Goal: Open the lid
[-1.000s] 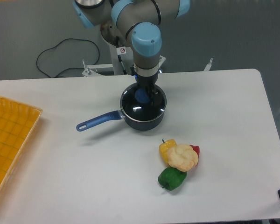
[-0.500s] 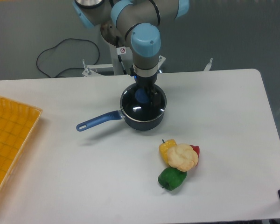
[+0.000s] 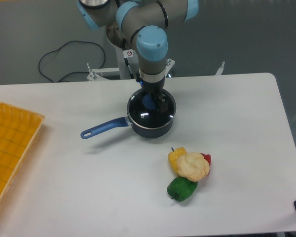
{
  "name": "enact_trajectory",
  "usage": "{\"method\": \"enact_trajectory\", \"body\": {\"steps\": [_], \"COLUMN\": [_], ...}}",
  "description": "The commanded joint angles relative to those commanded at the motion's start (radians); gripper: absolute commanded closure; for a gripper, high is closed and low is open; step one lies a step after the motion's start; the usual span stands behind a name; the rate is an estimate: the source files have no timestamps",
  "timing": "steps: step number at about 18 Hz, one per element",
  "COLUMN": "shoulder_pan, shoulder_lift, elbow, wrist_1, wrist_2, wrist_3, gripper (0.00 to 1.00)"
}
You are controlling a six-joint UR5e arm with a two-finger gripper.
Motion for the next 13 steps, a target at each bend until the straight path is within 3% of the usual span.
{"method": "enact_trajectory", "body": {"steps": [13], "shoulder_pan": [-0.002], "shoulder_lift": [0.0], "elbow": [0.0], "wrist_1": [0.0], "wrist_2": [0.0], "wrist_3": [0.0], "gripper": [0.47]}}
